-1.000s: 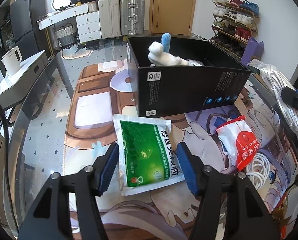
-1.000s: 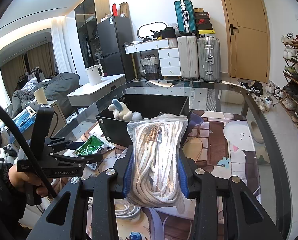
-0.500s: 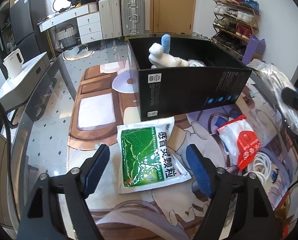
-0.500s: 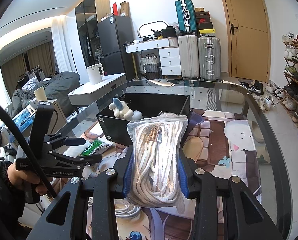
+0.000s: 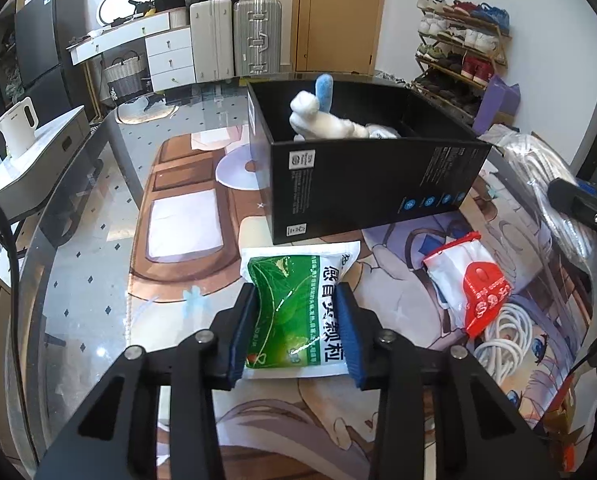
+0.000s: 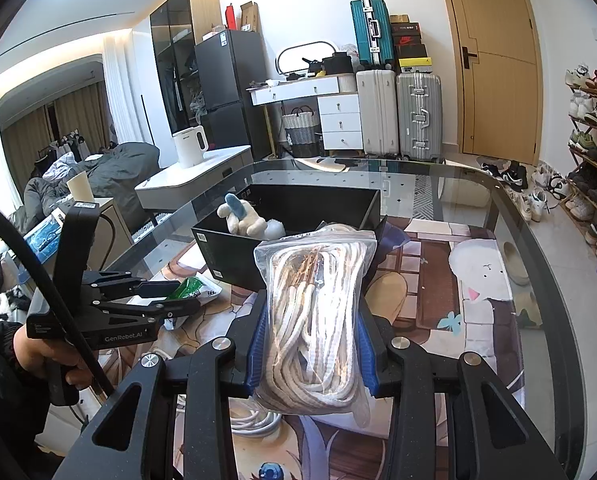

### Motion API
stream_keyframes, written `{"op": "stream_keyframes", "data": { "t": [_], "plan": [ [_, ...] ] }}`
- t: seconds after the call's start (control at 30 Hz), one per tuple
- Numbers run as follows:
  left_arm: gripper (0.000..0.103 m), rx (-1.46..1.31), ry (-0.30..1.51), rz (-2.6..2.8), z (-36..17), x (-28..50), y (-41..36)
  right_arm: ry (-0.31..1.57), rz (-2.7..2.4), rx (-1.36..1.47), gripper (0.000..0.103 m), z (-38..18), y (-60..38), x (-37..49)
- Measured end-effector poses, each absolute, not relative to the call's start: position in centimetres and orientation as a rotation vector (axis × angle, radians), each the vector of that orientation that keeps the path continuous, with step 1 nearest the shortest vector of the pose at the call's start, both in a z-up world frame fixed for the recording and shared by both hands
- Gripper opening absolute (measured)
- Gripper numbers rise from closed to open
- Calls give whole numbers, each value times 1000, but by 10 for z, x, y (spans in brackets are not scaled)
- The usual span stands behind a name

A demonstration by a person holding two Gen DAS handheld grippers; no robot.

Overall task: Organize soft objects
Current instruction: 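Lift the green packet with the left gripper while the right holds the rope bag, then carry the green packet and rope bag over the black box with both grippers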

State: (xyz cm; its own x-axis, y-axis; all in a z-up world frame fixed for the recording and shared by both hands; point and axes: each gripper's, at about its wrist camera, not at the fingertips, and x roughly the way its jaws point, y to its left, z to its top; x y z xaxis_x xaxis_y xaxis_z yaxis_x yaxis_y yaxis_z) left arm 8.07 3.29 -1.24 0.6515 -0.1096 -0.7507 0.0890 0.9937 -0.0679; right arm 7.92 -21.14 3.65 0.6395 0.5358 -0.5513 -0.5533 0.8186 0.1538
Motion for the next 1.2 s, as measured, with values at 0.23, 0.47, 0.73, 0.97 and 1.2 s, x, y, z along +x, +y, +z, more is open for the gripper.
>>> {"op": "stream_keyframes", "data": {
  "t": [0.23,0.47,0.73,0.97,1.2],
  "plan": [
    [38,-55,806,-114,3,73,41,611,624,-33,38,37,-210,78],
    [38,-82,733,-117,28,65,50,605,630,-15,38,42,-210,82],
    [38,-86,671,-130,53,67,48,606,631,-18,38,51,-201,90],
    [38,-78,641,-144,66,73,46,607,628,-30,38,58,-193,97],
    [38,-78,624,-154,74,86,47,612,622,-39,38,67,-183,109]
  ]
}}
